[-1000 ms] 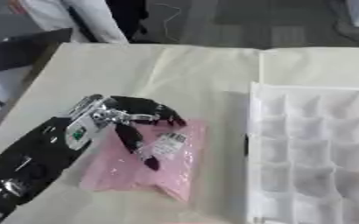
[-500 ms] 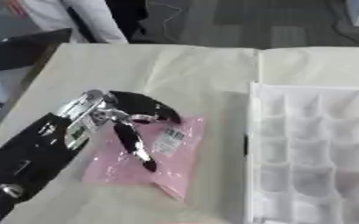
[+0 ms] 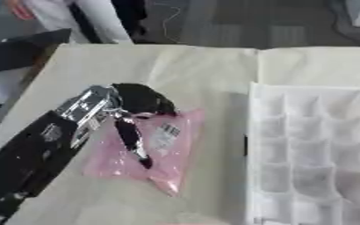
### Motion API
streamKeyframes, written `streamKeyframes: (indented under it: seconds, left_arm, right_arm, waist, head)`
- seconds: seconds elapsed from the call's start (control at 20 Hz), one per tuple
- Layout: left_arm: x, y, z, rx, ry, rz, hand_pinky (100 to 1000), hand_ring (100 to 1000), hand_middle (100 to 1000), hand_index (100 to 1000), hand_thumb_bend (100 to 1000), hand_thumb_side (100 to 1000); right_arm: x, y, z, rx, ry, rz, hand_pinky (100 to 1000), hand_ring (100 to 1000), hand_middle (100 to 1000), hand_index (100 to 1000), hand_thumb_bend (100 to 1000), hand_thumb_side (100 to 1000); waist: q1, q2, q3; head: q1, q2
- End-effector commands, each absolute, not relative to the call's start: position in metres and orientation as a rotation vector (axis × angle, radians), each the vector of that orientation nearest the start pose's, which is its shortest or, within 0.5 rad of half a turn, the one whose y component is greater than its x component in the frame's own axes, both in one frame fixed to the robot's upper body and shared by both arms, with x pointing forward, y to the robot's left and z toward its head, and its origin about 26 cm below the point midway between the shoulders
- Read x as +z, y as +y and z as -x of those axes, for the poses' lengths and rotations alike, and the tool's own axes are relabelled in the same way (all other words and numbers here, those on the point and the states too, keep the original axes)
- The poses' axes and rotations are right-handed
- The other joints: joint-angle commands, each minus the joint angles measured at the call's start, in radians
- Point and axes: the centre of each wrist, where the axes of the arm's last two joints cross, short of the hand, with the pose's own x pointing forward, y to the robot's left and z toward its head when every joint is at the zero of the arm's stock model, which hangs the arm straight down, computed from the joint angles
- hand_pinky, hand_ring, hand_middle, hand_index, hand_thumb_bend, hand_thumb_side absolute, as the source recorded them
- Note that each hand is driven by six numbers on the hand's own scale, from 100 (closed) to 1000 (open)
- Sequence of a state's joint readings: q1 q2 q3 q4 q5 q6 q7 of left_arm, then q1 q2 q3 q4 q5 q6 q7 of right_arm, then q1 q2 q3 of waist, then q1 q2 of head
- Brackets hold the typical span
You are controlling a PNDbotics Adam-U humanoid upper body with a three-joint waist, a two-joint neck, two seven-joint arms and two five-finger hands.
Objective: Pick up objects on the table and place them in the box.
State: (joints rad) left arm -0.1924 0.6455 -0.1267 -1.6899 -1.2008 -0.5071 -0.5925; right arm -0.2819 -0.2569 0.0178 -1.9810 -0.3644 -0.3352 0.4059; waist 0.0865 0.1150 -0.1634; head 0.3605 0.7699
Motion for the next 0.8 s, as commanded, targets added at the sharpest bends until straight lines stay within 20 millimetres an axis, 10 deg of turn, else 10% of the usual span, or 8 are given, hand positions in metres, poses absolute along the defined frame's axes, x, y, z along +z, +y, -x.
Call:
streamKeyframes:
  seconds: [0.05,0.8]
  left_arm:
    - [0.126,0.338,-0.317,-2.314,-0.865,-0.850,817,951,946,1000,997,844]
    - [0.104,0.345,-0.325,-2.066,-1.117,-0.791,675,827,840,1000,978,720]
  right_arm:
    - [0.194,-0.246,-0.299,0.619,-2.546,-0.522,550,626,607,655,445,750]
    - [0.198,-0.243,-0.301,0.614,-2.574,-0.556,548,624,605,652,442,770]
  waist:
    - [-0.003,-0.007,0.003]
    - [-0.016,0.008,0.001]
  head:
    - [-0.006,0.000]
    - [-0.003,0.000]
